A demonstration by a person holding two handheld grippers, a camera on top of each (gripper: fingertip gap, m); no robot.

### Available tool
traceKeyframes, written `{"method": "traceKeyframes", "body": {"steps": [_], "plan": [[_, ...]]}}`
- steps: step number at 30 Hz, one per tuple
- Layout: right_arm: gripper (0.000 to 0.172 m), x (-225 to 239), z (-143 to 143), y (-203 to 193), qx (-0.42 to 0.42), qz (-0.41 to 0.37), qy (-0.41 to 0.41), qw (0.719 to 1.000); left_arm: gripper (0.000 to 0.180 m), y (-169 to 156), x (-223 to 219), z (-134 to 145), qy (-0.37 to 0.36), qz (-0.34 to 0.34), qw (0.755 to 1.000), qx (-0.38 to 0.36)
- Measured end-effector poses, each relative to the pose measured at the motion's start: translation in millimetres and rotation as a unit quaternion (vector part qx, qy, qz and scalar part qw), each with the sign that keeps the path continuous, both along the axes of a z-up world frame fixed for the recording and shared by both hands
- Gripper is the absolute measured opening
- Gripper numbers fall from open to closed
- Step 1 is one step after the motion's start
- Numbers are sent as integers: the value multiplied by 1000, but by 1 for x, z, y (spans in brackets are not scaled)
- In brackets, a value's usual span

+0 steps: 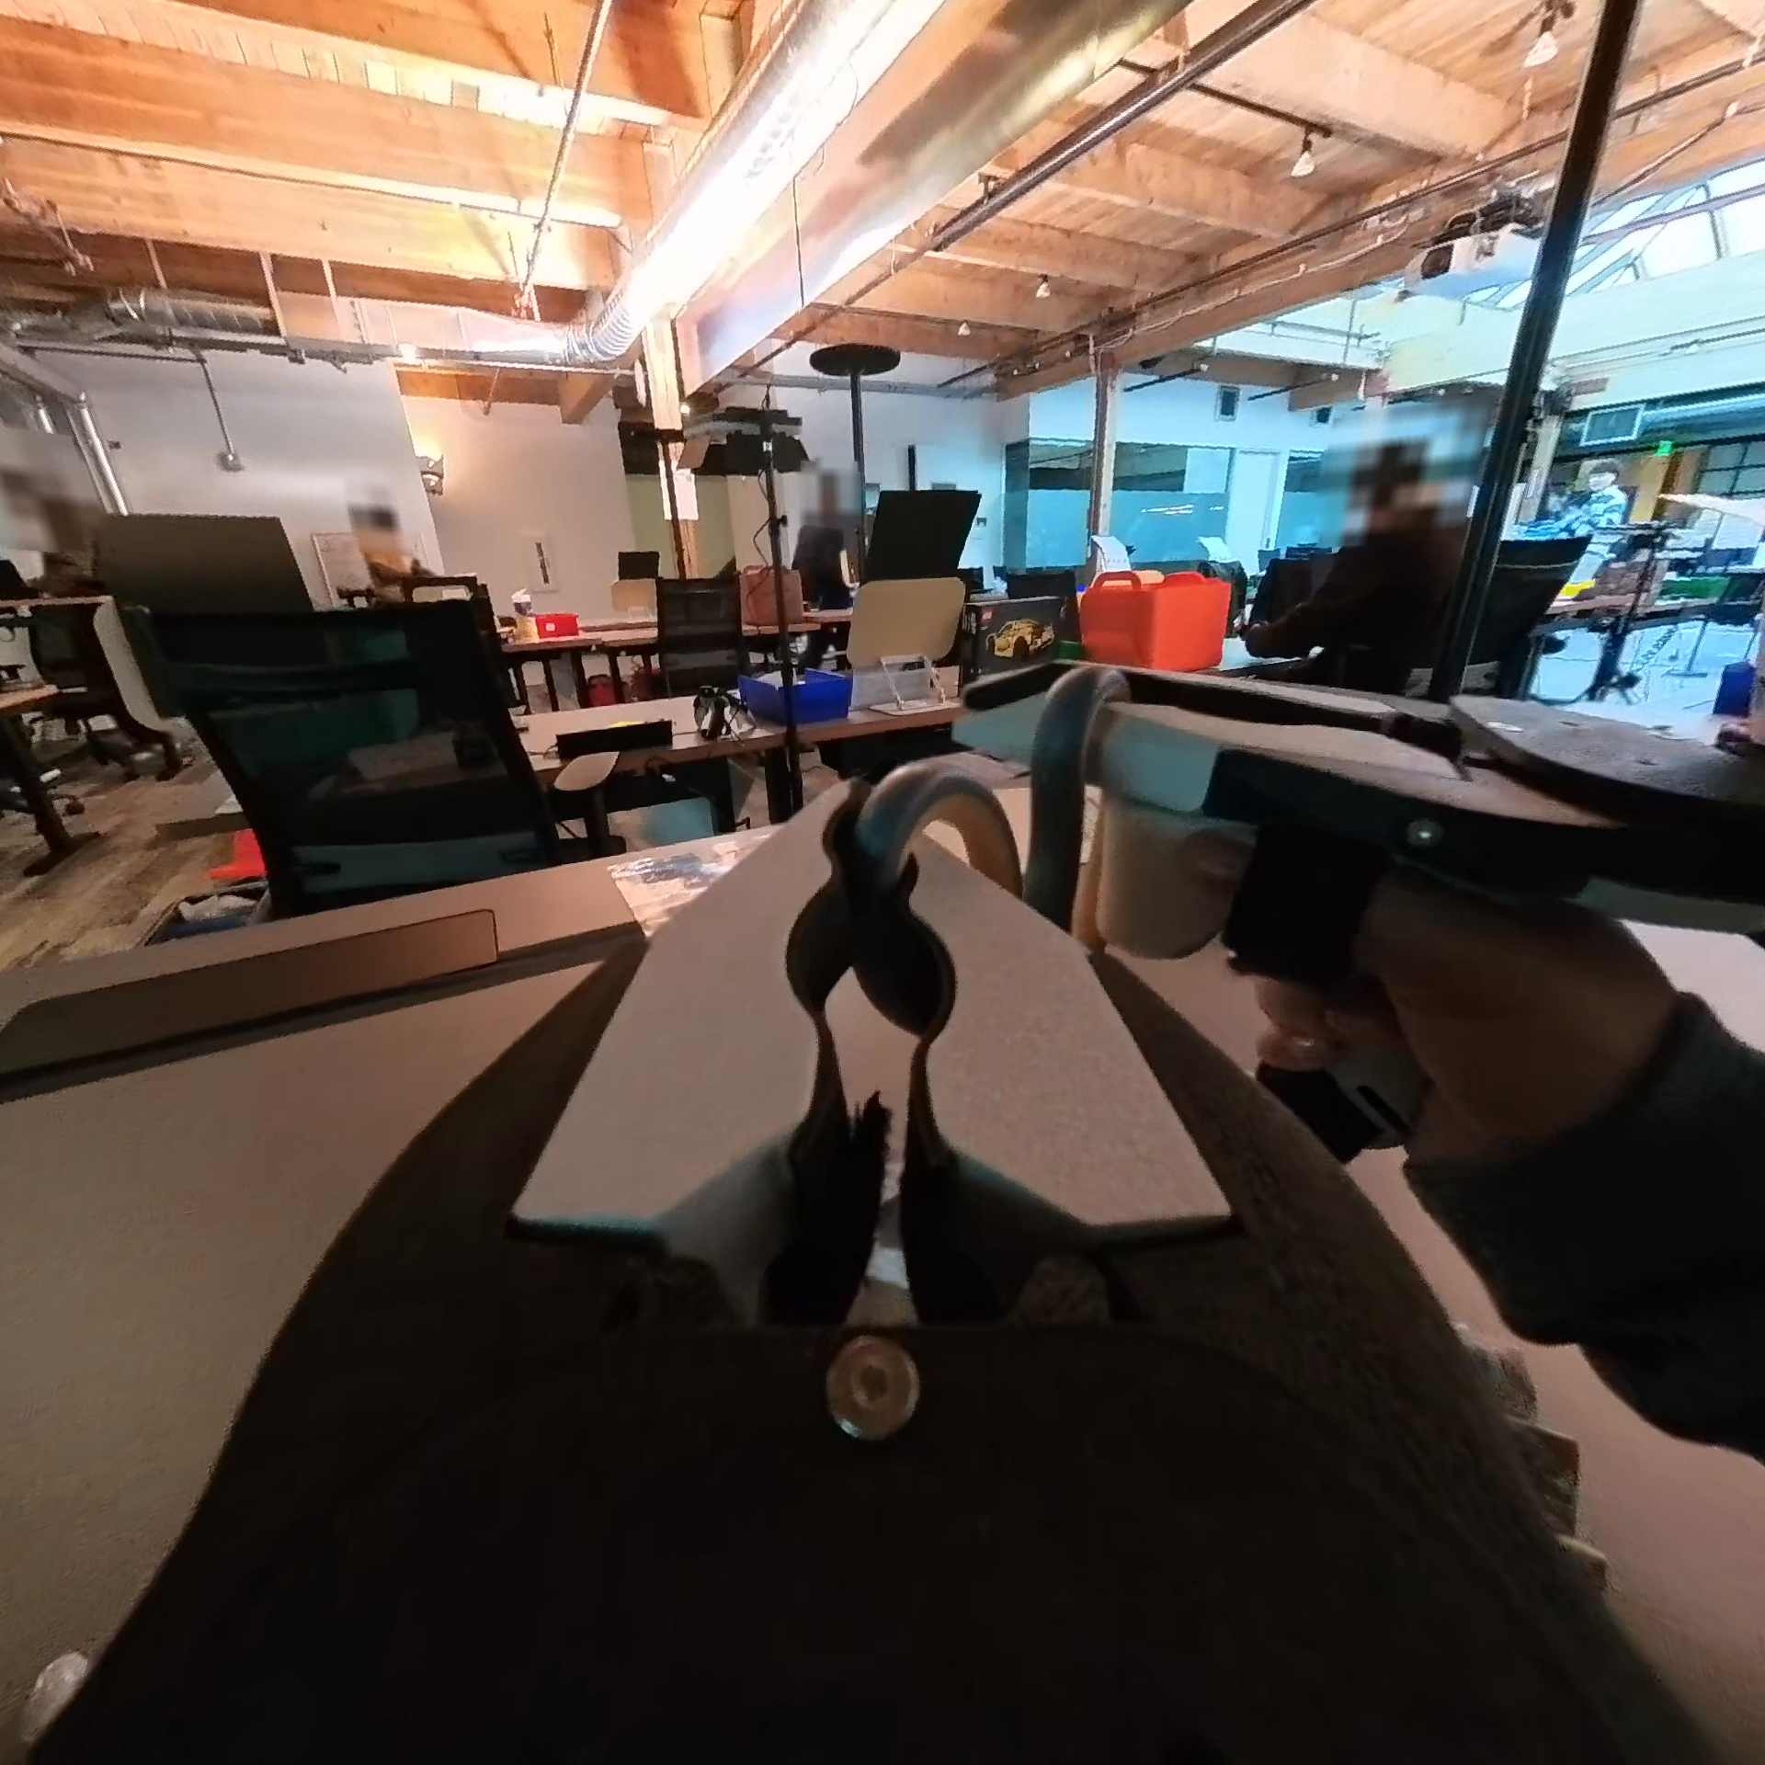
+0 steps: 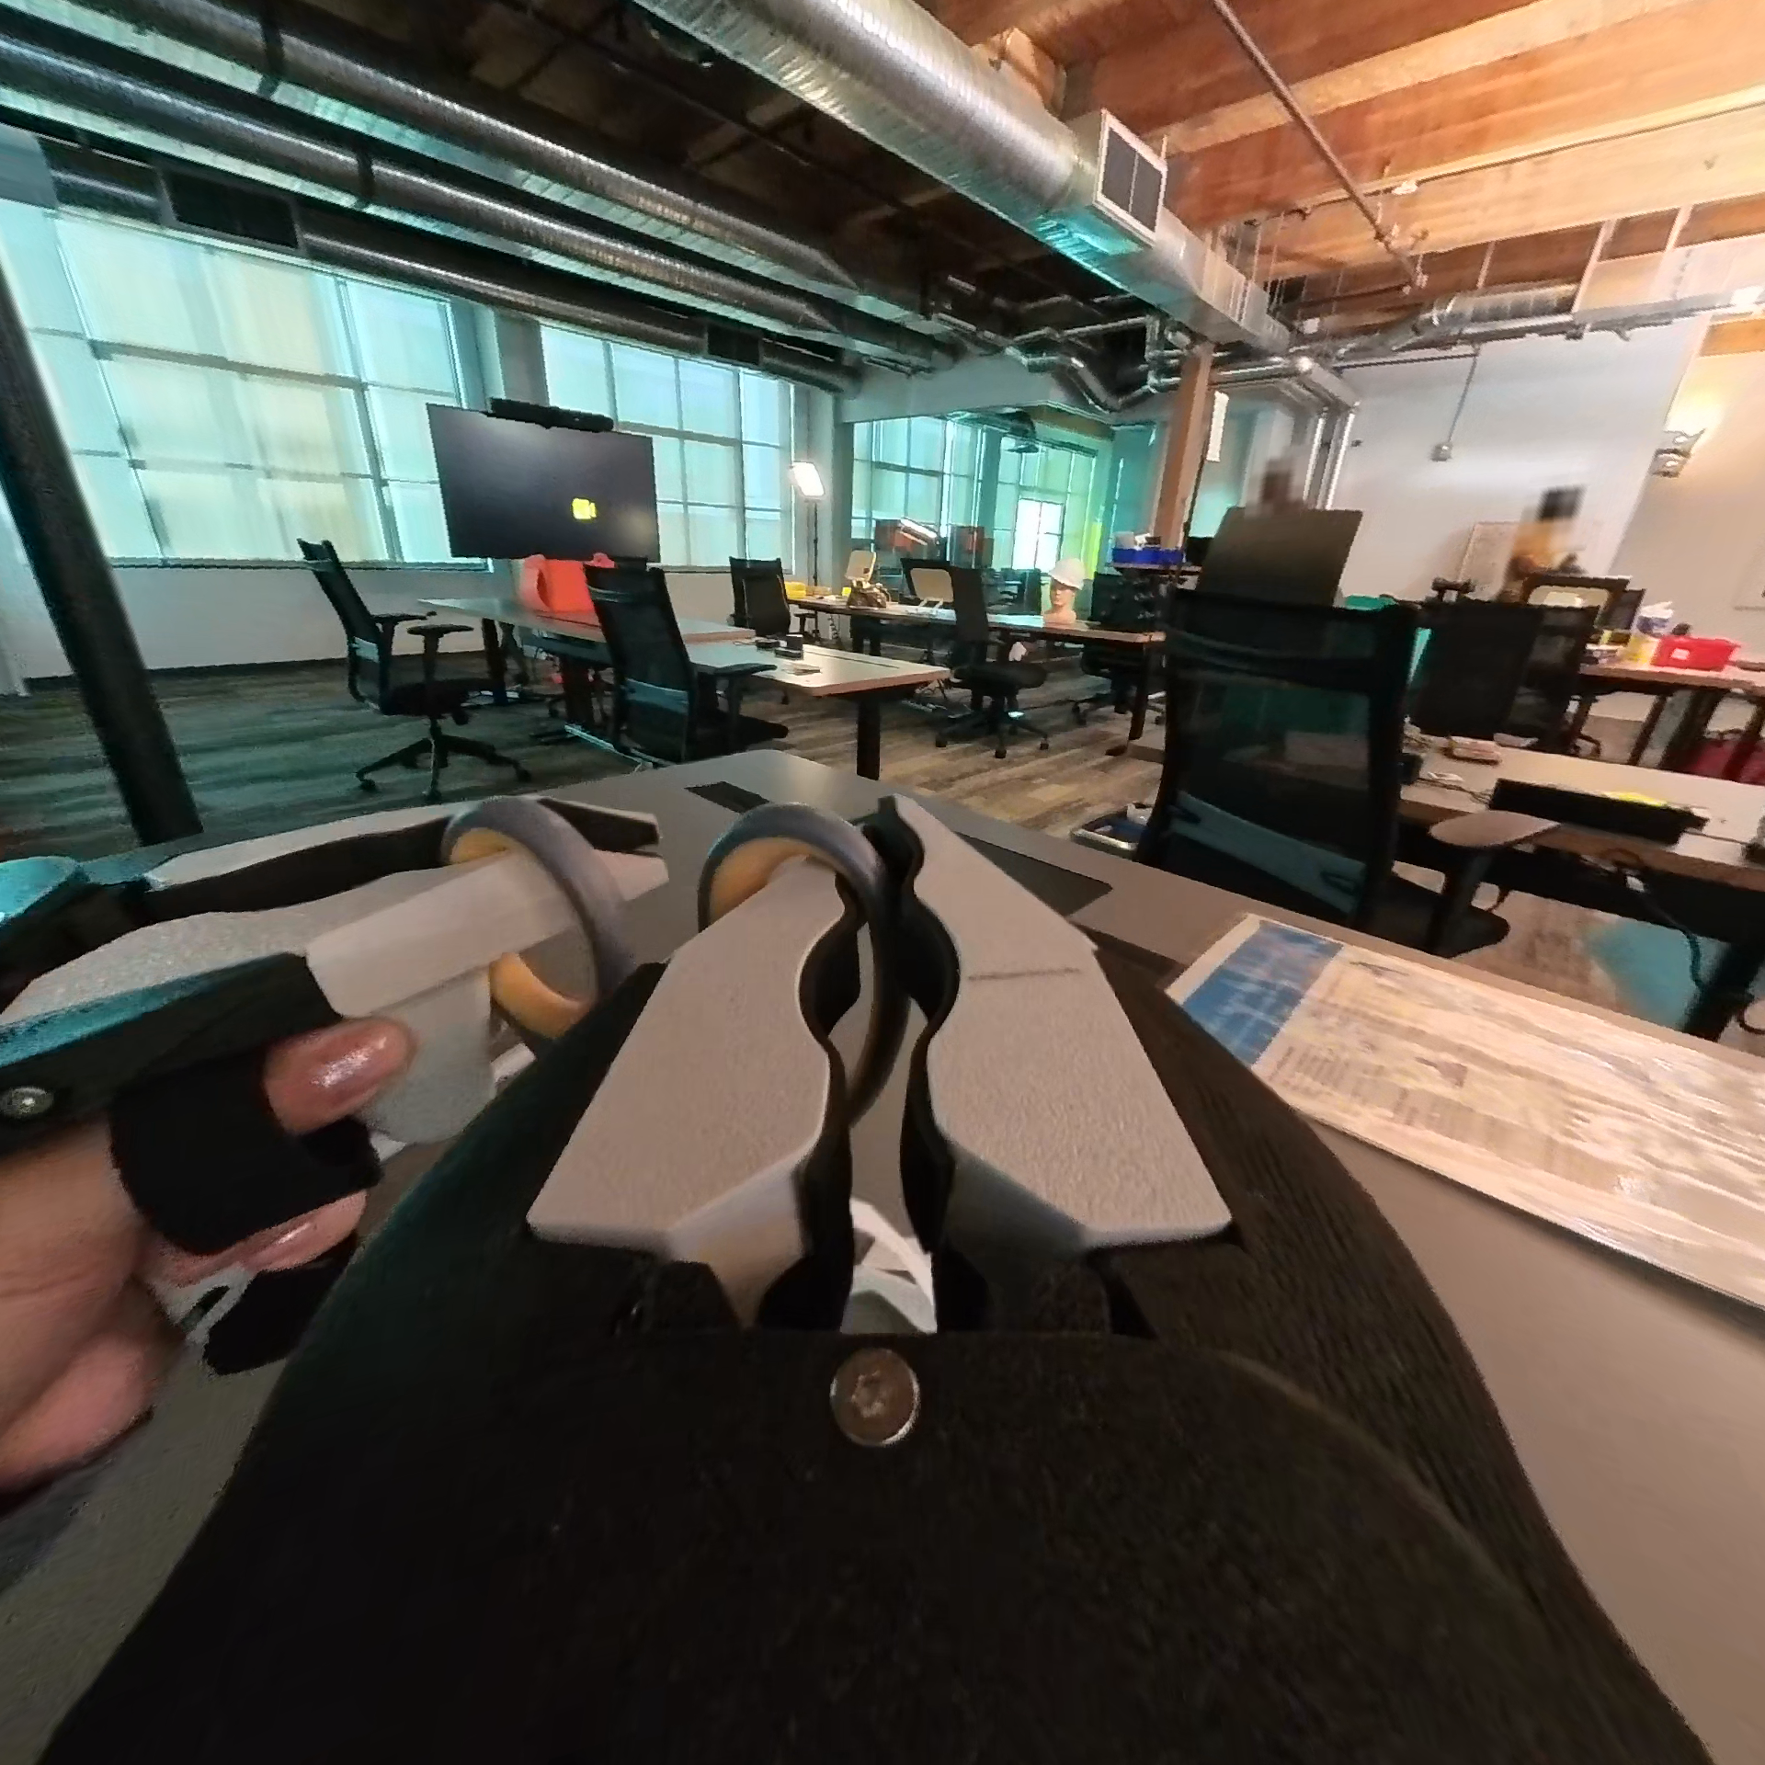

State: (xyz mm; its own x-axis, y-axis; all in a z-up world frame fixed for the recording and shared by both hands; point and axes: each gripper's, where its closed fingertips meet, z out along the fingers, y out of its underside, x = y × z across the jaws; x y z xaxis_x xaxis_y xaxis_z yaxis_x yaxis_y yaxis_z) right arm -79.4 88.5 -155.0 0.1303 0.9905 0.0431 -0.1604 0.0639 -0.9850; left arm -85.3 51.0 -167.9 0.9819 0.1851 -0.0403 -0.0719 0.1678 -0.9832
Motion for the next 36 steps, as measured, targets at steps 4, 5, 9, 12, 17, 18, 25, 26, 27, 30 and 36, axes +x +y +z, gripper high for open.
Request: {"method": "traceKeyframes", "body": {"steps": [4,5,9,12,17,18,25,26,27,30,36], "plan": [[0,2,5,-7,5,-9,10,1000,0,0,8,5,8,-1,1000,14],[0,3,5,-8,3,-9,11,1000,0,0,8,6,5,-3,1000,17],[0,4,6,-8,4,-27,16,1000,0,1,10,8,-1,0,1000,26],[0,8,6,-6,9,-28,15,999,0,3,15,7,12,-9,1000,23],[0,15,2,-3,37,-31,-1,999,0,6,13,7,57,-17,998,8],[0,16,2,-1,35,-31,0,999,0,6,11,6,55,-20,998,5],[0,27,2,9,45,-38,-4,998,0,-1,1,8,68,-27,997,10],[0,29,3,12,42,-39,0,998,0,-2,-3,9,60,-30,998,14],[0,32,5,14,38,-42,4,998,0,-3,-6,10,49,-35,998,18],[0,40,9,23,19,-41,16,999,0,-7,-18,12,18,-45,998,28],[0,43,7,19,22,-9,-4,1000,0,-5,-27,5,9,-63,998,18]]}}
